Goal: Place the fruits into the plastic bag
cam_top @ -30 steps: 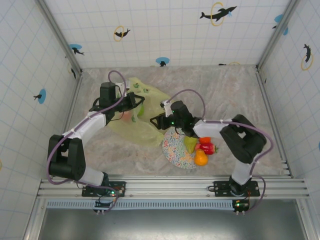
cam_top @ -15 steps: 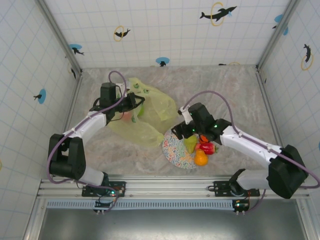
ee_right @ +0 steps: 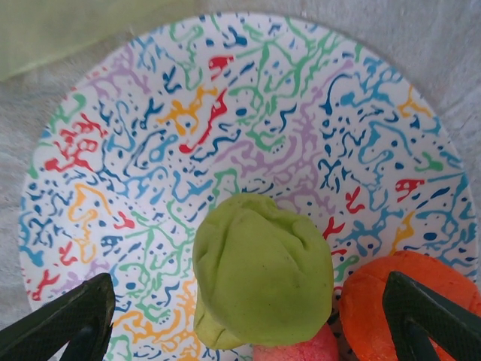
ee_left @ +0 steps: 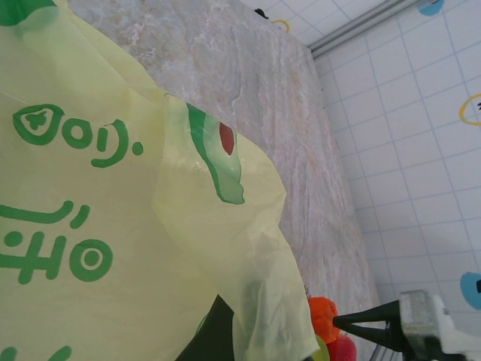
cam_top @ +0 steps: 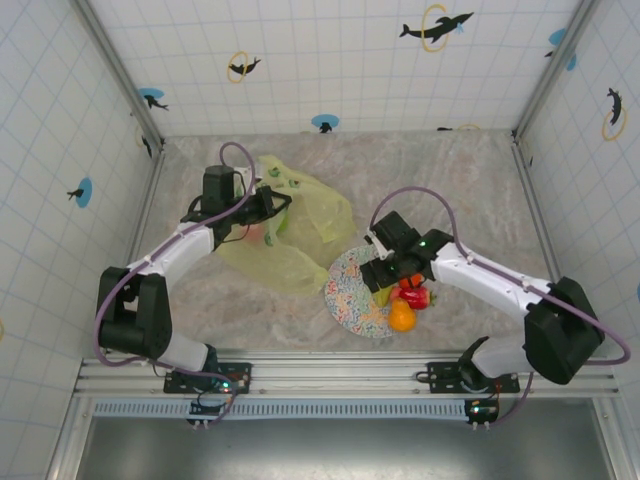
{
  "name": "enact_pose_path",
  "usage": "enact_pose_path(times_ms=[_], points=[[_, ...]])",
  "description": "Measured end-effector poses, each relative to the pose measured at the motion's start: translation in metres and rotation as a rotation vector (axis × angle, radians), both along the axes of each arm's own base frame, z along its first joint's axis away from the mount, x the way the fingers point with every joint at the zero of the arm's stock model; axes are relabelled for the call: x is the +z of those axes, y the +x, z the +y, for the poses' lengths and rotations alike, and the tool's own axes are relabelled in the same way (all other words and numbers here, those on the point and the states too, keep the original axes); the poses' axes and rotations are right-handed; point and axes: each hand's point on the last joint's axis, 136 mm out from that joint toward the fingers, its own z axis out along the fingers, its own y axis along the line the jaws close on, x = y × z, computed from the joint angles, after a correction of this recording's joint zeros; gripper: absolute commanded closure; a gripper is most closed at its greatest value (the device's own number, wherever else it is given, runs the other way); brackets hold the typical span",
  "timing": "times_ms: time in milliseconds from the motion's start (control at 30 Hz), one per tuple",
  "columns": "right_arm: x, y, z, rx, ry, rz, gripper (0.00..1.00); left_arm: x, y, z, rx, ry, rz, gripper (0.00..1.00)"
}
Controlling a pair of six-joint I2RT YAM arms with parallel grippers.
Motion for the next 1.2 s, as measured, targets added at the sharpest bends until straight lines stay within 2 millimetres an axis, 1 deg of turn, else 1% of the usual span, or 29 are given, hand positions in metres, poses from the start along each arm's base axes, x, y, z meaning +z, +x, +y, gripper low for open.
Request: enact_pose_path(times_ms=[233,333,467,567,633,767,867,1000,1200], points=[[-0.015,-0.006,0.003,0.018,-0.046,0.034,0.09,0.000,0.000,0.000,-0.003,0.010,-0.012,1.00],[-0.022,-0.012,0.008,0.036,-0.053,0.055,0.13,-0.001,0.001,0.001,-0.001,0.013,-0.015,1.00],[-0.029,-0.024,0.031,0.102,-0.021,0.083,0.14,-0.002,0.001,0.001,0.000,0.016,-0.011,1.00],[-0.026,-0.032,0.050,0.155,0.031,0.078,0.14,-0.002,0.000,0.001,0.000,0.018,-0.009,1.00],[-0.023,-0.031,0.057,0.168,0.051,0.065,0.13,-0.003,0.000,0.001,0.000,0.019,-0.007,1.00],[-0.024,-0.026,0.054,0.158,0.029,0.035,0.09,-0.003,0.000,0.002,0.000,0.020,-0.004,1.00],[-0.027,-0.025,0.052,0.160,0.000,0.018,0.09,-0.003,0.000,0.001,-0.001,0.020,-0.004,1.00],[-0.033,-0.029,0.056,0.174,-0.012,0.025,0.12,-0.003,0.000,0.002,0.000,0.020,-0.003,1.00],[-0.040,-0.029,0.058,0.169,-0.020,0.032,0.20,-0.003,0.000,0.002,0.000,0.020,-0.003,1.00]])
